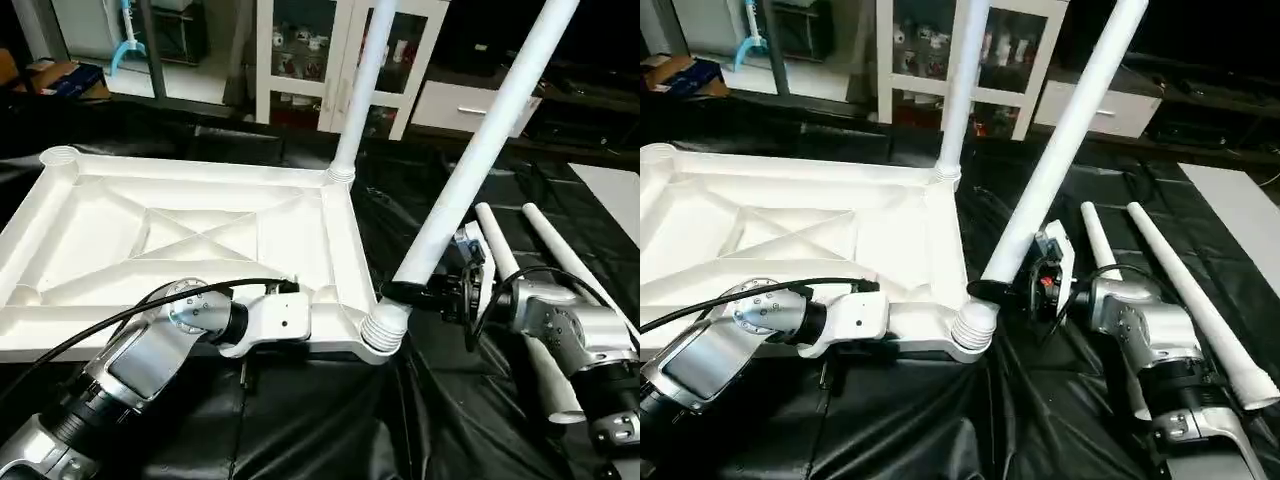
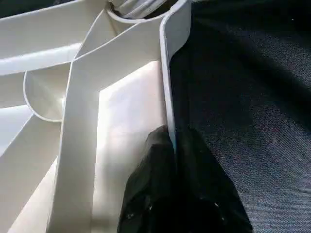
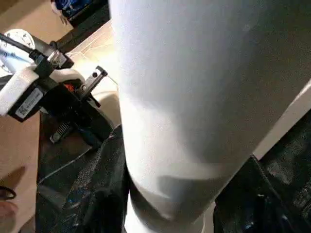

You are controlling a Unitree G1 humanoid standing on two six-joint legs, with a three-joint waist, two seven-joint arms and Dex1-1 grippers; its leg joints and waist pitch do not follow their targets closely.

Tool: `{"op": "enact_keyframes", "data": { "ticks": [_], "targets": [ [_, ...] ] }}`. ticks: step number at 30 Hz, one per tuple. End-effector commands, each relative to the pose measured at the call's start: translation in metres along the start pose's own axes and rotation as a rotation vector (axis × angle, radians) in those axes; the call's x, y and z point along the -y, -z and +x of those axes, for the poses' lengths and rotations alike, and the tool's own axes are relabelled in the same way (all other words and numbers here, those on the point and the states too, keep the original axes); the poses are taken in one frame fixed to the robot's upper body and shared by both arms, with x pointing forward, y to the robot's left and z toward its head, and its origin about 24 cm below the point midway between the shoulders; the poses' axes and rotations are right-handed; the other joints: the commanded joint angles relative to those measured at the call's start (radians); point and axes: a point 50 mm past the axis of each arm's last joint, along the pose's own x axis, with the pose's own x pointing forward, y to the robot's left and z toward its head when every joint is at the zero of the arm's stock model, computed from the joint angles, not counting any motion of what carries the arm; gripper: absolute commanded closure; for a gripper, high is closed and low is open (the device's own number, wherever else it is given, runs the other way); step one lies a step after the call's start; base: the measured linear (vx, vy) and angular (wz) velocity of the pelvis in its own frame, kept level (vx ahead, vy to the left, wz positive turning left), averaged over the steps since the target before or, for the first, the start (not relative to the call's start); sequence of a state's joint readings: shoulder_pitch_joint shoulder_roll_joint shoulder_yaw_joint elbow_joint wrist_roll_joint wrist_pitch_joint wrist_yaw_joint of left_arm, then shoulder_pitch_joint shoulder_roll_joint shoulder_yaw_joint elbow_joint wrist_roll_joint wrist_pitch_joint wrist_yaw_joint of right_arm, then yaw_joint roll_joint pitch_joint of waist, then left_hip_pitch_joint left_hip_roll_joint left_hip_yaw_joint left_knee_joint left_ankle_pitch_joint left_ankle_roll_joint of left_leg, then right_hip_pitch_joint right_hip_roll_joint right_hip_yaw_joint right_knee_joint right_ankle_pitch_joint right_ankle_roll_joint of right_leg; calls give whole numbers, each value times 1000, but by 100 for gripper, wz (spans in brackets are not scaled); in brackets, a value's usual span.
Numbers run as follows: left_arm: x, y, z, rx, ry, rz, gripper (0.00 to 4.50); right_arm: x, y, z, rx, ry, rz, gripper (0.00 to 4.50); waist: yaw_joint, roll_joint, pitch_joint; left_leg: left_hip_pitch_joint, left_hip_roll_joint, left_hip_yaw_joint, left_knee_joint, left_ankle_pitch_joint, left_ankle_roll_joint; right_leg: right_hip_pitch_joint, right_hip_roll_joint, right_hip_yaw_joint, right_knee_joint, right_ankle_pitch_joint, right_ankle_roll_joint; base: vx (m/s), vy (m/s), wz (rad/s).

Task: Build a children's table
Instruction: Insert table leg to table base

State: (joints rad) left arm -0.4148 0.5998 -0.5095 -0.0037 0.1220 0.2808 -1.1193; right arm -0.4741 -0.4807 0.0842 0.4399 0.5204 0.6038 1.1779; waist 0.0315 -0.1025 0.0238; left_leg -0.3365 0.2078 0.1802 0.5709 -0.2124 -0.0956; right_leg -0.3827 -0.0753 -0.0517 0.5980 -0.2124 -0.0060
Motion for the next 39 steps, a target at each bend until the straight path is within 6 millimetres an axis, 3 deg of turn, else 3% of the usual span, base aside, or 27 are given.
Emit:
{"op": "enact_keyframes", "data": {
  "ticks": [1,5,11,14,17,19,20,25,31,39],
  "targets": [
    [3,5,4,-49,25,12,450,-1,-8,-10,-13,10,-11,262,-6,13,-39,2,31,2,-57,-48,34,34,-51,42,-43,12,-239,0,0,0],
    [3,4,3,-40,19,10,450,-5,-26,-9,16,17,-101,262,-3,12,-39,1,31,4,-54,-18,56,35,-52,42,-39,43,-254,0,0,0],
    [3,5,3,-38,14,5,450,-13,-48,-6,70,71,-252,262,-4,8,-34,-1,31,3,-55,-96,20,29,-51,48,-46,-97,-214,0,0,0],
    [4,5,2,-39,14,3,450,-19,-51,-6,66,52,-266,262,-4,10,-33,-2,31,4,-54,-90,22,27,-49,49,-44,-78,-210,0,0,0],
    [4,5,2,-39,14,2,450,-20,-49,-7,52,47,-266,262,-4,8,-37,-2,29,5,-49,-58,31,28,-47,49,-37,-27,-217,0,0,0],
    [3,5,3,-37,11,2,450,-18,-42,-8,21,57,-261,262,-2,6,-42,-4,27,7,-41,8,57,29,-45,50,-27,70,-241,0,0,0],
    [3,5,3,-36,9,3,450,-17,-39,-8,17,63,-255,262,-2,5,-39,-6,27,8,-42,5,65,27,-44,49,-27,74,-248,0,0,0],
    [2,3,4,-33,5,4,450,-18,-33,-6,3,68,-255,262,-3,1,-37,-6,29,8,-43,-63,50,26,-49,51,-35,-33,-229,0,0,0],
    [2,2,6,-29,2,3,450,-22,-25,-1,-18,43,-247,262,-1,-2,-37,-7,29,8,-40,-40,50,26,-47,51,-30,-8,-222,0,0,0],
    [1,2,6,-30,-3,5,450,-16,-14,4,-76,68,-275,262,-1,-2,-36,-7,29,9,-39,-59,43,23,-49,52,-32,-38,-219,0,0,0]
  ]
}}
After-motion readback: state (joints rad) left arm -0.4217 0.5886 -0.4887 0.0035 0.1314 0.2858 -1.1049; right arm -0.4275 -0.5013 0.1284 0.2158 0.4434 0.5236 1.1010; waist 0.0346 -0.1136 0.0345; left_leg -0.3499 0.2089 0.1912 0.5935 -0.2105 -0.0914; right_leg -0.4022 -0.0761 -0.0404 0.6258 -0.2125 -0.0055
